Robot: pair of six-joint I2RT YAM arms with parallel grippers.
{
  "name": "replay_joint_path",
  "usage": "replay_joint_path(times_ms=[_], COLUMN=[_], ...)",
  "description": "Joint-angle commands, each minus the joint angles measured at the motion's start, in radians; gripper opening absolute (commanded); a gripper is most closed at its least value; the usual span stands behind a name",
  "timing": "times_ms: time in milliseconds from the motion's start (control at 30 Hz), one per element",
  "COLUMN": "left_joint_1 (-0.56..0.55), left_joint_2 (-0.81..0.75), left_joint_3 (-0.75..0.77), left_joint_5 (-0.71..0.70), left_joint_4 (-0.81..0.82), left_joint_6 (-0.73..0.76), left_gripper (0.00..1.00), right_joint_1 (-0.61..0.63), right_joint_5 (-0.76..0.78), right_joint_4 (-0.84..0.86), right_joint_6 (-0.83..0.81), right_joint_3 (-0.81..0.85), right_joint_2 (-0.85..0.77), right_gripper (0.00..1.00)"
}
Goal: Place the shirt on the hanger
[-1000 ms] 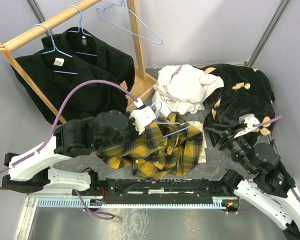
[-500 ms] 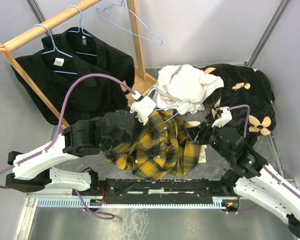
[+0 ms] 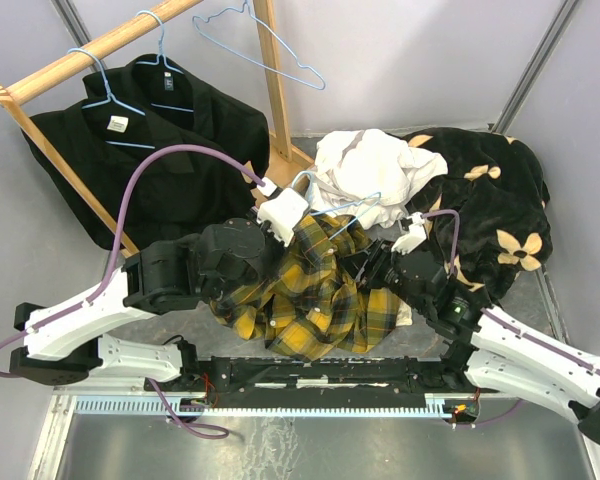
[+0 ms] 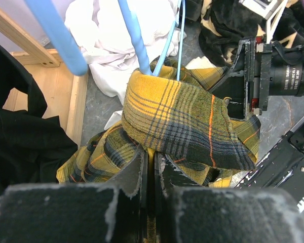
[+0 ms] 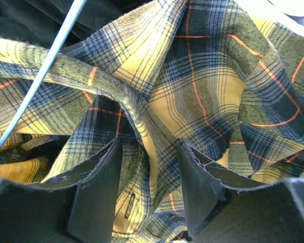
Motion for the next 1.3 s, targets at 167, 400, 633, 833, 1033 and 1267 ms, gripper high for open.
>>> replay_joint_path(times_ms=[167,400,633,833,1033,1267], left_joint_1=[-0.002,-0.003,-0.002,-0.003,-0.002,-0.003], left_joint_2=[-0.032,-0.01,-0.012,-0.038,-0.065,-0.09], left_joint_3=[-0.005,0.01,0.005,-0.006,-0.015,-0.036], left_joint_5=[-0.019,-0.007,0.035,0.043,0.047,0.041], left_joint_4=[0.077,0.057,0.058,0.054,0.046,0.042], left_joint_6=[-0.029,-0.043,-0.051,-0.065,-0.075,-0.086], left_gripper=[0.03,0.03,0.03,0.03,0.03,0.03], right_joint_1=[0.038,0.044,0.03,-0.144,-0.296,-0.462], right_joint_5=[0.004,0.106,0.269,0.138,-0.068,-0.154], right_joint_4=[0.14,0.025,-0.159,-0.177,-0.12,-0.158], right_joint_6=[0.092,0.119,0.006,-0.084,-0.17,-0.241], right_joint_3=[-0.047,-0.069,0.071,0.145,0.203,0.279], right_joint_2=[0.049,0.032,0.044,0.1,0.181,0.197], right_gripper=[0.51,0.12,0.0,0.0,0.0,0.0])
